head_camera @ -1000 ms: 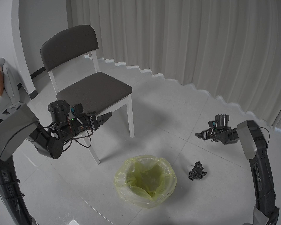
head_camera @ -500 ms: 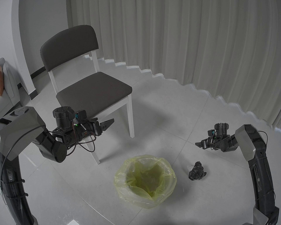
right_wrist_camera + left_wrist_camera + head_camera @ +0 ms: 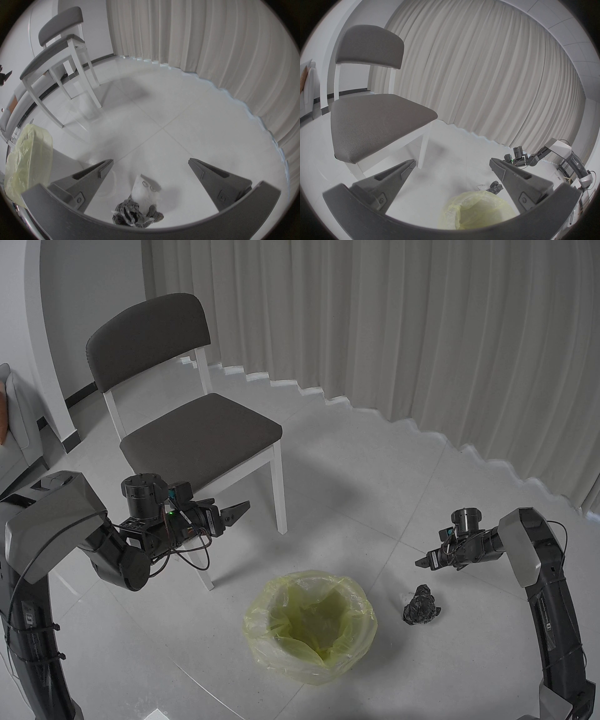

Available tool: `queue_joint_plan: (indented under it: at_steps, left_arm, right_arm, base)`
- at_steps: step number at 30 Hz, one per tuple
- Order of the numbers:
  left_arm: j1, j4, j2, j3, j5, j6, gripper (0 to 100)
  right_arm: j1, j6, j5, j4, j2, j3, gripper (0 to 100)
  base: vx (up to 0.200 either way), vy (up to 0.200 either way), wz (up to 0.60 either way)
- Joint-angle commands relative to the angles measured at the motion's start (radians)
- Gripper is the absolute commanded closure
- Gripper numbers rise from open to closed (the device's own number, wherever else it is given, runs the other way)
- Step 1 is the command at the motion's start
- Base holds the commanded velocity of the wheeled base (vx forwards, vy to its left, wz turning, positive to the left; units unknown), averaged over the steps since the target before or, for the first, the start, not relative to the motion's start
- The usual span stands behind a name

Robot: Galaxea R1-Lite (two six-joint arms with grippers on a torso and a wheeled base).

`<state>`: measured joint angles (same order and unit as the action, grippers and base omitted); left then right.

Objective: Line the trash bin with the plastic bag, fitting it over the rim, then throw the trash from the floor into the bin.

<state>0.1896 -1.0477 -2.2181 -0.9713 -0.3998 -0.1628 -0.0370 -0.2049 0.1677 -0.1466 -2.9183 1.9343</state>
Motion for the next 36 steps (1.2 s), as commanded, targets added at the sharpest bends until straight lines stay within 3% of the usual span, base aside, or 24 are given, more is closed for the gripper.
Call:
queue_joint_plan:
  at_steps: [1,11,21,34,35,36]
  left_arm:
    - [0.004,-0.002,-0.025,-0.003,0.007,0.0,0]
    - [0.002,-0.002,-0.032,-0.004,0.007,0.0,0]
    - [0.002,-0.002,-0.038,-0.007,0.01,0.0,0]
    - [0.002,-0.006,-0.043,-0.009,0.015,0.0,0]
    - [0.002,-0.006,-0.043,-0.009,0.015,0.0,0]
    - [0.002,-0.006,-0.043,-0.009,0.015,0.0,0]
  right_arm:
    - [0.02,0.002,-0.02,0.062,-0.094,0.066,0]
    - [0.029,0.001,-0.019,0.079,-0.098,0.066,0]
    - [0.028,-0.002,-0.028,0.214,-0.154,0.066,0]
    - [0.031,-0.013,-0.028,0.211,-0.157,0.066,0]
    - [0.034,-0.011,-0.028,0.209,-0.157,0.066,100]
    - [0.039,-0.005,-0.027,0.208,-0.157,0.066,100]
  base:
    - [0.0,0.0,0.0]
    - [0.0,0.0,0.0]
    - [0.0,0.0,0.0]
    - [0.0,0.0,0.0]
    - [0.0,0.0,0.0]
    - [0.0,0.0,0.0]
